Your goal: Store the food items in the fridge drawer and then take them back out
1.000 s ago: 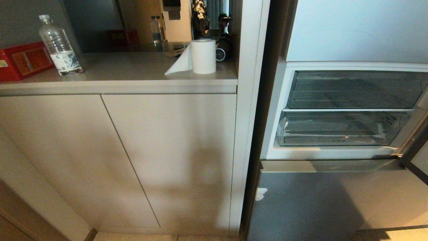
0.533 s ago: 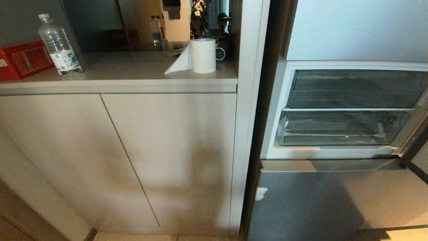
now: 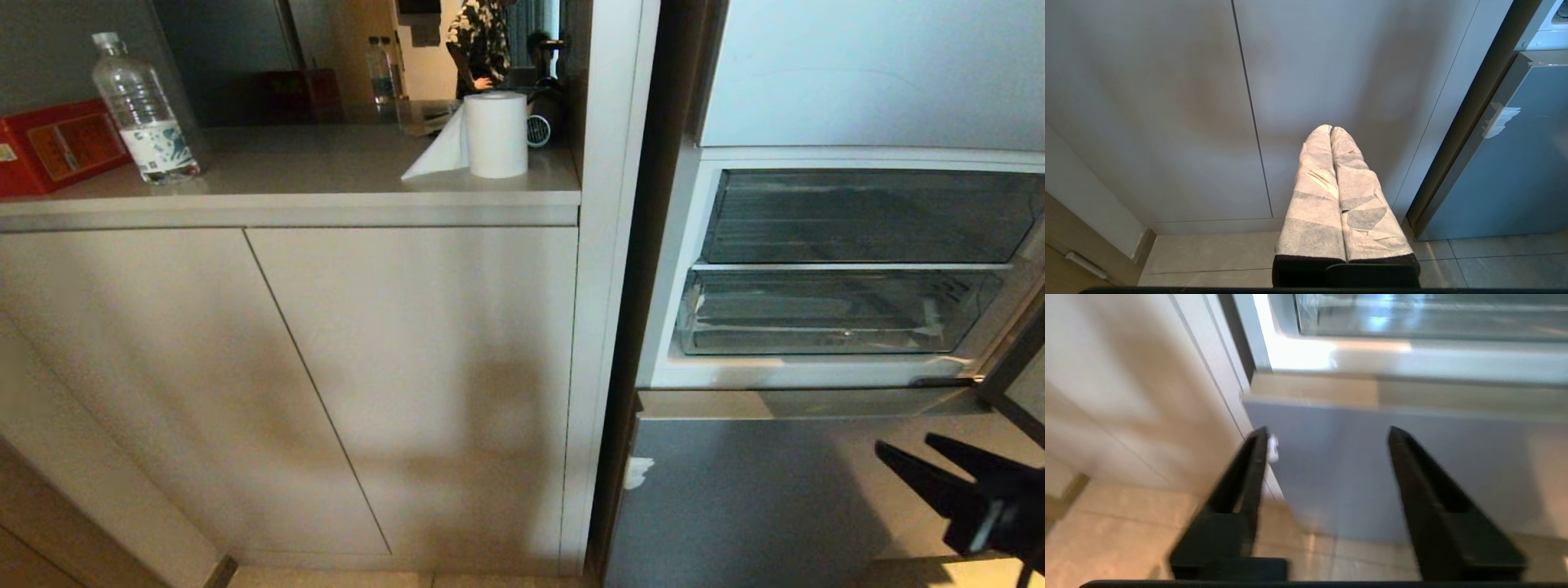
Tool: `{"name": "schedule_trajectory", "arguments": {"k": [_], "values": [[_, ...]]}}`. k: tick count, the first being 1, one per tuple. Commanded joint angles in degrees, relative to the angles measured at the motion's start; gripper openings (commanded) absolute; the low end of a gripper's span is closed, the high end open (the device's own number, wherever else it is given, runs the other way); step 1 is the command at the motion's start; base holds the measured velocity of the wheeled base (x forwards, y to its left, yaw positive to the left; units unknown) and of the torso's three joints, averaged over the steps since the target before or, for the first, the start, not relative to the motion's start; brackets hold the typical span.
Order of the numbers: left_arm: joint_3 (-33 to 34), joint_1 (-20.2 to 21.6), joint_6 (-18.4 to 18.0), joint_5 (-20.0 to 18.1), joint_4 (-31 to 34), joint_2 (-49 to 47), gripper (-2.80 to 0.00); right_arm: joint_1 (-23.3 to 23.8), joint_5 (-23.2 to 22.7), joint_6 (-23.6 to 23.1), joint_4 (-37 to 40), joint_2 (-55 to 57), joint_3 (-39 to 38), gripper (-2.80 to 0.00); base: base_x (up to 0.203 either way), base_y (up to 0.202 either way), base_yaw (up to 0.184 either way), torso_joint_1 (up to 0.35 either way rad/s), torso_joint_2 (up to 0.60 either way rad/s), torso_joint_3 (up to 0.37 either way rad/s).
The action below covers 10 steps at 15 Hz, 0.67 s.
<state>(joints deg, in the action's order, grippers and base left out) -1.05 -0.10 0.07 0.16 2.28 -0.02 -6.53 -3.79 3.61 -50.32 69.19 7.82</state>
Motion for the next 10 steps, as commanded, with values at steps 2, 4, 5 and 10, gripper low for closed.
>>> {"name": "schedule_trajectory", "arguments": {"k": [2, 4, 5, 10], "values": [[-0.01, 0.01, 0.01, 0.02, 0.01, 0.11, -2.80, -1.34, -0.13, 1.67, -11.13, 24.54, 7.16, 0.00, 0.000, 0.000, 0.000, 0.000, 0.00, 0.000], [-0.01, 0.01, 0.01, 0.02, 0.01, 0.11, -2.80, -2.77, 0.38, 2.18, -16.92, 34.72, 13.46, 0.00, 0.000, 0.000, 0.000, 0.000, 0.00, 0.000], [-0.01, 0.01, 0.01, 0.02, 0.01, 0.11, -2.80, -3.43, 0.95, 2.32, -19.61, 39.02, 16.30, 0.00, 0.000, 0.000, 0.000, 0.000, 0.00, 0.000], [-0.01, 0.01, 0.01, 0.02, 0.01, 0.11, -2.80, -5.68, 6.45, 2.55, -26.81, 53.66, 31.84, 0.00, 0.000, 0.000, 0.000, 0.000, 0.00, 0.000]]}}
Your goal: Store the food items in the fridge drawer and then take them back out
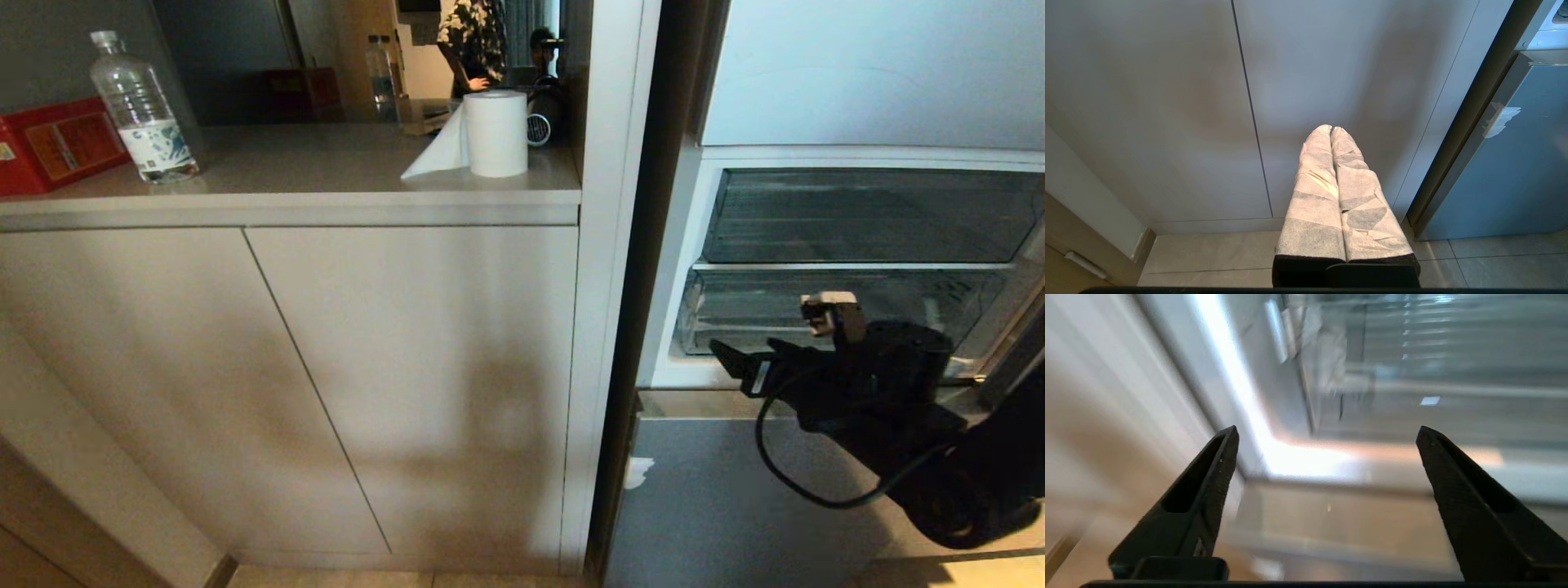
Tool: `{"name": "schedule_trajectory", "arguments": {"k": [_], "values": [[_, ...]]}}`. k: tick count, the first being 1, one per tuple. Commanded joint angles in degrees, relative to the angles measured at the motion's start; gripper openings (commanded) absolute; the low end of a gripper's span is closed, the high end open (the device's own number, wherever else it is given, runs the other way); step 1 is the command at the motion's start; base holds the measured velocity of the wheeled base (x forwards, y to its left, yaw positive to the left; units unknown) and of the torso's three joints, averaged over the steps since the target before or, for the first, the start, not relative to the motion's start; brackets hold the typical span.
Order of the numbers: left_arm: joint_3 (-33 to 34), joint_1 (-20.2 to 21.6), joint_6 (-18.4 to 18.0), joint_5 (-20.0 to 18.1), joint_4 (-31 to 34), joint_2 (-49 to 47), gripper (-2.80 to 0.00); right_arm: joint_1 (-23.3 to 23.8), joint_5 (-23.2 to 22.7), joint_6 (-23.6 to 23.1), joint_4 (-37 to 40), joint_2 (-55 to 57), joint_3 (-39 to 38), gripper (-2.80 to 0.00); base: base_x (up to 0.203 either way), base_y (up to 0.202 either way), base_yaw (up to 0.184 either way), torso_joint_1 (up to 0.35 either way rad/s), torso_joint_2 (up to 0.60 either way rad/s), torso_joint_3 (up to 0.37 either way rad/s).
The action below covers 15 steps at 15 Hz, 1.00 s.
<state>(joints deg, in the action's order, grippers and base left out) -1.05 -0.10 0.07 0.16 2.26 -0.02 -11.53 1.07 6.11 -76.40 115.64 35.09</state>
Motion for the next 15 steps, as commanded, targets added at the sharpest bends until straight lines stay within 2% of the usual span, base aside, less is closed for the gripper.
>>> {"name": "schedule_trajectory", "arguments": {"k": [1, 6, 15], "values": [[-0.01, 0.01, 0.01, 0.02, 0.03, 0.14, -2.80, -1.29, 3.66, 0.09, -0.88, 9.05, 6.97, 0.00, 0.000, 0.000, 0.000, 0.000, 0.00, 0.000], [-0.01, 0.01, 0.01, 0.02, 0.03, 0.11, -2.80, -2.01, 8.77, 0.22, -0.95, 12.16, 13.42, 0.00, 0.000, 0.000, 0.000, 0.000, 0.00, 0.000], [-0.01, 0.01, 0.01, 0.02, 0.03, 0.11, -2.80, -2.71, 10.18, 0.22, -0.94, 7.41, 12.63, 0.00, 0.000, 0.000, 0.000, 0.000, 0.00, 0.000]]}}
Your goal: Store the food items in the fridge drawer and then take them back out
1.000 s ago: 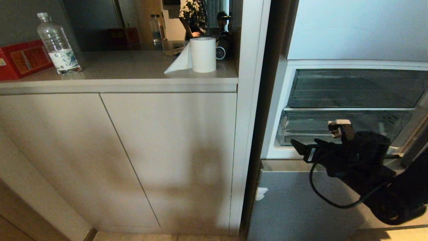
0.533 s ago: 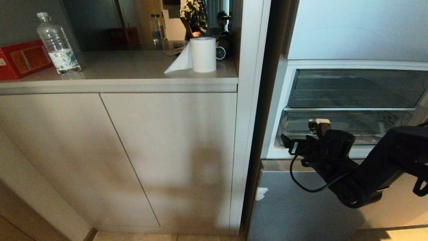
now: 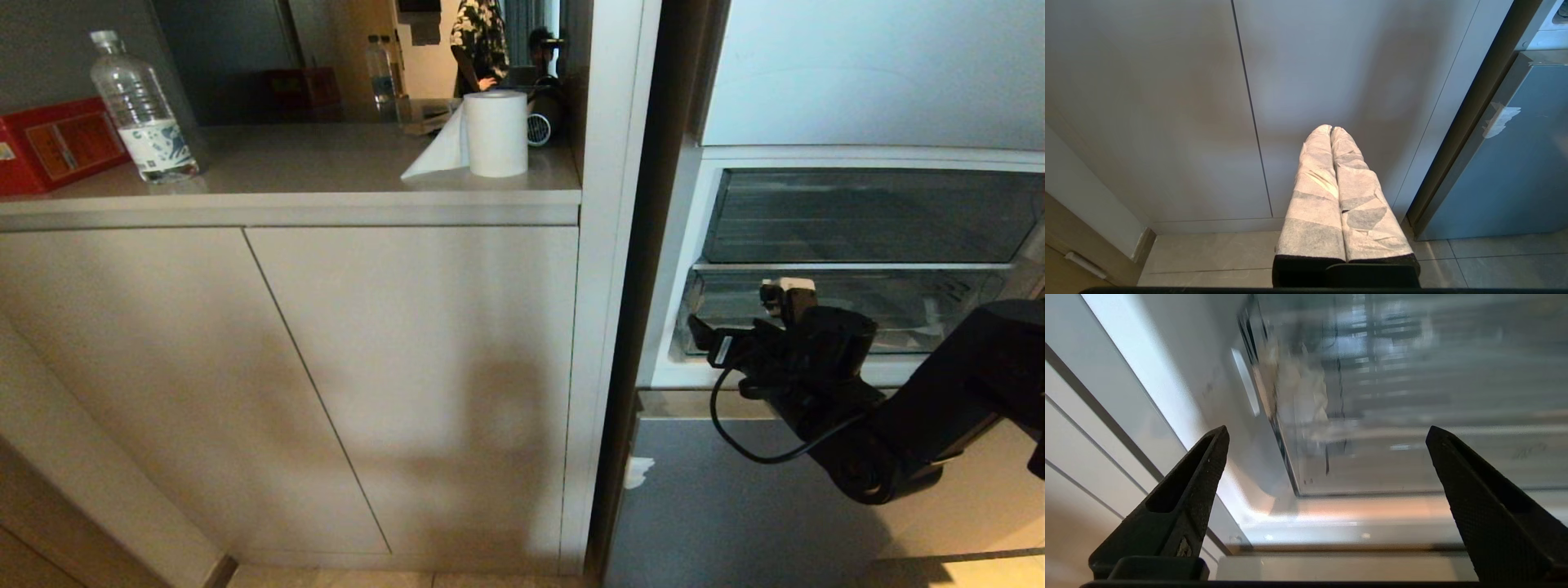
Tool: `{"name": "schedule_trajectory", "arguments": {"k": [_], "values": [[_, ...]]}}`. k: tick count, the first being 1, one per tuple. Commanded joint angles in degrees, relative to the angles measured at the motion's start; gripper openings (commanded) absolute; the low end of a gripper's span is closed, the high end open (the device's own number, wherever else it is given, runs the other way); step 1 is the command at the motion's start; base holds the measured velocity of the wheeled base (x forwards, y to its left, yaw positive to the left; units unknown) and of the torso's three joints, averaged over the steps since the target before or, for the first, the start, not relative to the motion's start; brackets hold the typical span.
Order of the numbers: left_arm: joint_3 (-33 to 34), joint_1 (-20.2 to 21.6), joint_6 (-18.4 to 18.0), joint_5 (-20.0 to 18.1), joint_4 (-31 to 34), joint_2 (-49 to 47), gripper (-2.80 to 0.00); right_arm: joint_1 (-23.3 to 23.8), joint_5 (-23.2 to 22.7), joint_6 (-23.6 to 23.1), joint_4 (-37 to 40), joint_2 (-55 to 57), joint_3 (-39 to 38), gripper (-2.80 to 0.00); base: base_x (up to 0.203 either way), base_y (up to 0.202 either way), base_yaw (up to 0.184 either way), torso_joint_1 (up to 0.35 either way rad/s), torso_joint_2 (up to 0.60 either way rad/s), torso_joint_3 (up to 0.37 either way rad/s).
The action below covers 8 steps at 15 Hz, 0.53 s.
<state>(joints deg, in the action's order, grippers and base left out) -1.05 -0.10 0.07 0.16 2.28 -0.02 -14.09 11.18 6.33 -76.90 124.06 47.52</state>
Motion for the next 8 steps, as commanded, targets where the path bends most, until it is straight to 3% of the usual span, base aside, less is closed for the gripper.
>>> {"name": "schedule_trajectory", "arguments": {"k": [1, 8], "values": [[-0.01, 0.01, 0.01, 0.02, 0.01, 0.11, -2.80, -0.15, 0.07, 0.00, -0.29, -0.85, 0.89, 0.00, 0.000, 0.000, 0.000, 0.000, 0.00, 0.000], [-0.01, 0.01, 0.01, 0.02, 0.01, 0.11, -2.80, -0.13, 0.07, 0.09, 2.66, 2.14, 6.66, 0.00, 0.000, 0.000, 0.000, 0.000, 0.00, 0.000]]}}
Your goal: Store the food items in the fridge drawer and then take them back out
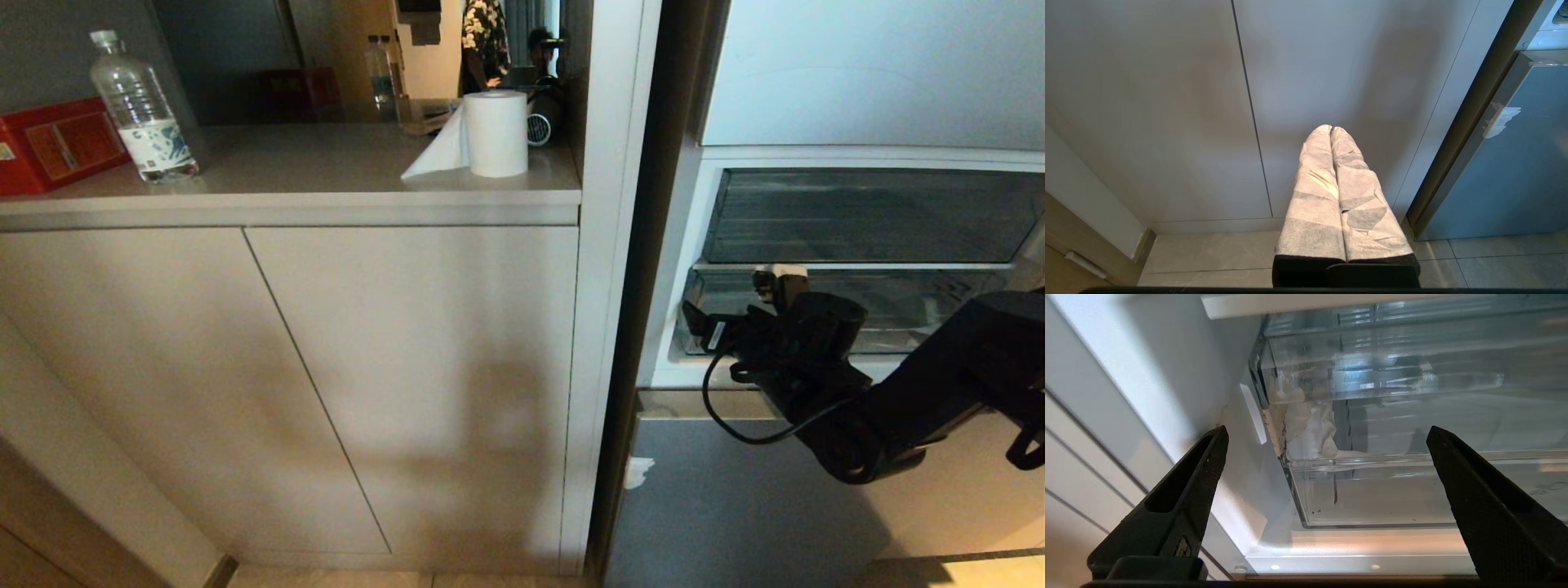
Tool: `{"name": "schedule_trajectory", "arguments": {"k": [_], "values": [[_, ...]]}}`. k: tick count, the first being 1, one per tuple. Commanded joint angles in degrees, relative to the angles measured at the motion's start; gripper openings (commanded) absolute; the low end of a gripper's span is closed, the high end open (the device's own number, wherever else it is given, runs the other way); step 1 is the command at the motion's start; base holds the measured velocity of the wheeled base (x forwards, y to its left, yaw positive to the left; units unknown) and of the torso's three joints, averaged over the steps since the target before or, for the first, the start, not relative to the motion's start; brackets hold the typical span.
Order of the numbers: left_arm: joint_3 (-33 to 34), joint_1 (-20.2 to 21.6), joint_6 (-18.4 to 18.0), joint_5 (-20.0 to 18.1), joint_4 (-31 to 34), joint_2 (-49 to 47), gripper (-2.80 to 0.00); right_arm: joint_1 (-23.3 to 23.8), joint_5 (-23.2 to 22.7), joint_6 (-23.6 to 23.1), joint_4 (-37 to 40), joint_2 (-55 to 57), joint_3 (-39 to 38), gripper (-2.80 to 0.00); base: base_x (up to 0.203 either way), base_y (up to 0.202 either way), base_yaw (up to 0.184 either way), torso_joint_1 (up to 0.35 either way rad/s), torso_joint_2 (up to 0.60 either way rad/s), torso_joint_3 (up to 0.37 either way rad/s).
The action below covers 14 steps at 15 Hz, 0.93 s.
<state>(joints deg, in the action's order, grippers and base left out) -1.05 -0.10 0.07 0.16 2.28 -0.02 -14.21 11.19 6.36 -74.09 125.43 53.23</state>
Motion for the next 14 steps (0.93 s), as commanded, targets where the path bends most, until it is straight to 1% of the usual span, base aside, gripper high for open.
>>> {"name": "schedule_trajectory", "arguments": {"k": [1, 8, 14], "values": [[-0.01, 0.01, 0.01, 0.02, 0.01, 0.16, -2.80, 0.06, 0.06, 0.05, 0.61, 1.04, 1.92, 0.00, 0.000, 0.000, 0.000, 0.000, 0.00, 0.000], [-0.01, 0.01, 0.01, 0.02, 0.01, 0.11, -2.80, 0.06, 0.11, 0.05, 2.73, 2.85, 6.36, 0.00, 0.000, 0.000, 0.000, 0.000, 0.00, 0.000], [-0.01, 0.01, 0.01, 0.02, 0.01, 0.20, -2.80, 0.24, 0.76, 0.03, 3.43, 3.06, 7.50, 0.00, 0.000, 0.000, 0.000, 0.000, 0.00, 0.000]]}}
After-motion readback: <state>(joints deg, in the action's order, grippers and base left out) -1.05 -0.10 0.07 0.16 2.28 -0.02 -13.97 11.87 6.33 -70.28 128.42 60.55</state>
